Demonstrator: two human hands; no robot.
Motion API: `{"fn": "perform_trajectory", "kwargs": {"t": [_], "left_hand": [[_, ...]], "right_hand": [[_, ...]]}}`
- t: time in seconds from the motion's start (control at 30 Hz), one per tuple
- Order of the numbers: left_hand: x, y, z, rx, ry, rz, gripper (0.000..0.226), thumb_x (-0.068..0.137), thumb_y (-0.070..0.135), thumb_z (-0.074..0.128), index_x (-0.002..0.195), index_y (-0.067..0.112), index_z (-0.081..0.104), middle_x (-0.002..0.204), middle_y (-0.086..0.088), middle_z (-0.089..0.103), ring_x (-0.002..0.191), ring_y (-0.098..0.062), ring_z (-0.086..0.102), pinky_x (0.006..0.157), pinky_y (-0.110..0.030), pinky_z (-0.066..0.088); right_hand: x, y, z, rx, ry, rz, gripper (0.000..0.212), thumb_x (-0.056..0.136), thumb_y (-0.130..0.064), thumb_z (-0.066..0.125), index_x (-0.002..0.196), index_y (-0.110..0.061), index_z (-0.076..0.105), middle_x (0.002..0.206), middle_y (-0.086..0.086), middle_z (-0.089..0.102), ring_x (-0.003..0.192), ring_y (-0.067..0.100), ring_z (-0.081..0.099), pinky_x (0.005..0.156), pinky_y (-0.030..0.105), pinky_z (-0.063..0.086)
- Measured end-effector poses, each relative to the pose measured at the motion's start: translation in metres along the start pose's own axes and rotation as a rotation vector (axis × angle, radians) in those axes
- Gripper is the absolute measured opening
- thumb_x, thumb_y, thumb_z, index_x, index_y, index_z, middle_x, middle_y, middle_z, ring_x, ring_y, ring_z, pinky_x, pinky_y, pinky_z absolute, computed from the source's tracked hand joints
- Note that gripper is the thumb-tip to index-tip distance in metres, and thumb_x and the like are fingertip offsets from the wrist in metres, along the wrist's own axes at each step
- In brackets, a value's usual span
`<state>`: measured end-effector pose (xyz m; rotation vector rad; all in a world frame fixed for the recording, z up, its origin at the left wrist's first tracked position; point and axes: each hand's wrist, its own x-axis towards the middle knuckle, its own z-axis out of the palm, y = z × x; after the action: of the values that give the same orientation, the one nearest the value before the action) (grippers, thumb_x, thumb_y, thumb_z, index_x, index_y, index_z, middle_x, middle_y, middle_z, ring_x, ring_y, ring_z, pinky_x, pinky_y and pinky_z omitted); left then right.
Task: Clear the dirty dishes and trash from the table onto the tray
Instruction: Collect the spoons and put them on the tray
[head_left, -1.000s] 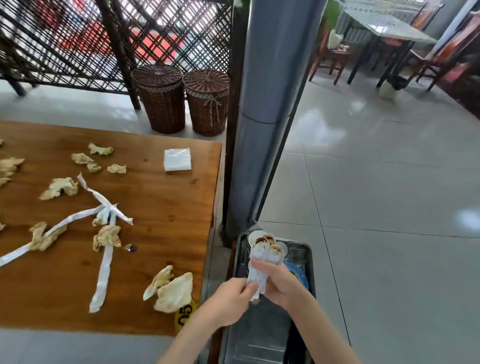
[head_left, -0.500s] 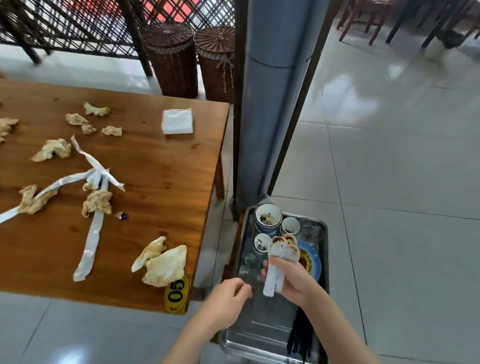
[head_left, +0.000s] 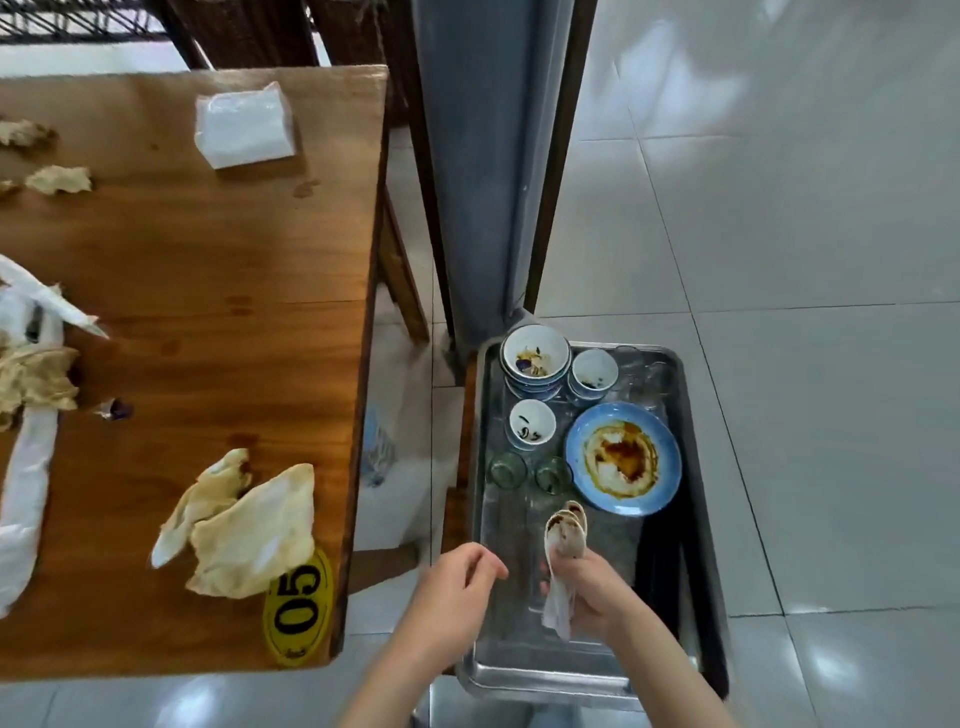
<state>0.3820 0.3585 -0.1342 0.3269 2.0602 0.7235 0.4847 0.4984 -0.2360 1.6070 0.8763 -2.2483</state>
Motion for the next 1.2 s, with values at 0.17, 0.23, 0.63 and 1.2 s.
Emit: {"fn": "perform_trajectory", "kwargs": {"t": [0.17,0.23,0.63,1.2], "left_hand": [[0.015,-0.017,0.008,-0.017,0.01,-0.007,0.024,0.1,0.03,0.038,0.086,0.031,0.058,0.069,0.013,0.051,0.063,-0.001,0.048,0.051,-0.012,0.035],[0.019,-0.023,0.01,-0.022,0.012,-0.014,0.025,0.101,0.029,0.037,0.087,0.03,0.058,0.067,0.011,0.052,0.061,-0.001,0.048,0.051,-0.012,0.036],[0.031,-0.04,0.02,-0.073,0.011,-0.085,0.025,0.101,0.028,0.036,0.09,0.027,0.059,0.071,0.005,0.055,0.066,-0.006,0.052,0.048,-0.006,0.038],[0.035,-0.033,0.03,-0.12,-0.003,-0.061,0.028,0.101,0.029,0.035,0.092,0.024,0.061,0.067,0.003,0.053,0.057,-0.005,0.046,0.047,-0.012,0.036]], "right_hand": [[0.026,0.019,-0.014,0.086,0.024,0.095,0.021,0.09,0.008,0.042,0.098,-0.006,0.055,0.084,0.012,0.053,0.071,0.023,0.052,0.062,0.035,0.047],[0.032,0.022,-0.021,0.165,0.06,0.102,0.018,0.092,0.006,0.046,0.099,-0.008,0.055,0.086,0.011,0.052,0.074,0.021,0.052,0.065,0.034,0.047],[0.061,0.025,-0.059,0.279,0.239,0.097,0.024,0.096,-0.004,0.048,0.119,0.001,0.052,0.086,0.009,0.062,0.069,0.018,0.051,0.062,0.029,0.042],[0.058,0.014,-0.079,0.312,0.279,0.251,0.012,0.087,-0.016,0.067,0.079,-0.008,0.062,0.075,0.005,0.059,0.069,0.016,0.054,0.058,0.031,0.044]]}}
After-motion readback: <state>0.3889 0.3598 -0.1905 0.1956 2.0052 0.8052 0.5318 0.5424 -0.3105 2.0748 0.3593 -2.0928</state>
